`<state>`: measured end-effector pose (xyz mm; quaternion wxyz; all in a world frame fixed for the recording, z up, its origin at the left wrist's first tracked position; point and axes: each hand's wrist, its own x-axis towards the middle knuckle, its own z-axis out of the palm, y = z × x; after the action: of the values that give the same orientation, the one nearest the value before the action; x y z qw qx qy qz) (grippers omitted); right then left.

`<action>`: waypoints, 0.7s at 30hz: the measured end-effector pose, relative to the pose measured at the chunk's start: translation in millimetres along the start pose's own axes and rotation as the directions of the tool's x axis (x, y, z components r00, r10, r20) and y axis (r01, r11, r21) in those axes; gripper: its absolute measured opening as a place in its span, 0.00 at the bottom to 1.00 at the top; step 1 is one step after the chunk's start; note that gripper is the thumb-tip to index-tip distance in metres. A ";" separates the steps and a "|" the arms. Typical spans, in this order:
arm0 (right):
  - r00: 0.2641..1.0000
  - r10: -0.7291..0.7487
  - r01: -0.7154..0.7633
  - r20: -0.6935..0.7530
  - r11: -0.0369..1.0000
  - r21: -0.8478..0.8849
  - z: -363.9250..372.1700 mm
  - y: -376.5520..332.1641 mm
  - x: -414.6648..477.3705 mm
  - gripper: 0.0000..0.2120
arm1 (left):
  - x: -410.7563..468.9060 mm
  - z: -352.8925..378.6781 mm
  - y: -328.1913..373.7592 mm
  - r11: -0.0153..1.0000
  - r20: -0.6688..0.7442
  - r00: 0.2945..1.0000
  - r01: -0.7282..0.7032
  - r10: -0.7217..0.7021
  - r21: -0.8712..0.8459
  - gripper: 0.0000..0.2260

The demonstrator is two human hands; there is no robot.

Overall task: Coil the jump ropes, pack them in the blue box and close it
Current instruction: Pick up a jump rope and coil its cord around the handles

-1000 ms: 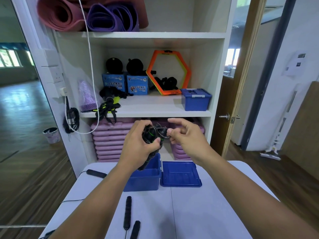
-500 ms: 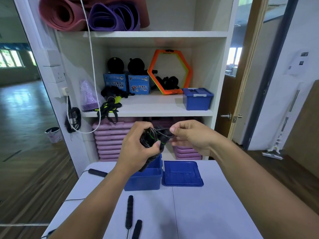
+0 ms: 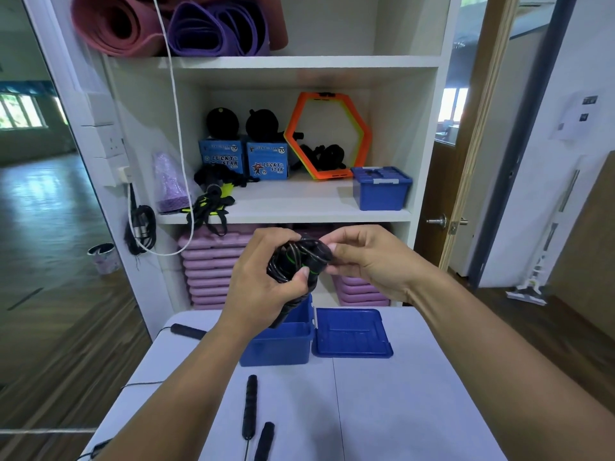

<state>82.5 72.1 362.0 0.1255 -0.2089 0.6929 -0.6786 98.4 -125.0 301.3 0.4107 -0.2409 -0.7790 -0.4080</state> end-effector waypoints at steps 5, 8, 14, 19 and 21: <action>0.997 -0.075 0.076 -0.031 0.997 0.034 -0.2 3.4 1.1 0.08 | 5.6 1.0 -0.7 0.999 -0.003 0.999 -0.036 0.036 0.018 0.16; 0.986 -0.135 0.135 -0.097 0.991 -0.009 2.7 7.1 2.8 0.06 | 5.8 3.9 -4.2 1.000 -0.018 1.000 -0.022 0.021 -0.020 0.13; 0.946 -0.263 0.273 -0.192 0.961 0.031 13.9 26.6 5.1 0.10 | 9.8 7.9 -6.5 0.999 -0.047 0.999 0.003 -0.005 -0.054 0.09; 0.915 -0.305 0.351 -0.262 0.924 0.150 23.3 42.0 8.5 0.15 | 12.5 12.8 -5.5 0.970 -0.006 0.992 0.119 -0.123 -0.212 0.12; 0.904 -0.296 0.365 -0.310 0.910 0.195 27.3 42.8 10.1 0.16 | 11.0 15.8 2.0 0.935 0.029 0.980 0.196 -0.196 -0.295 0.11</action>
<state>80.9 42.9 319.4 -0.0640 -0.2110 0.5671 -0.7936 86.8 -110.3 306.2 0.3274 -0.2209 -0.7289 -0.5592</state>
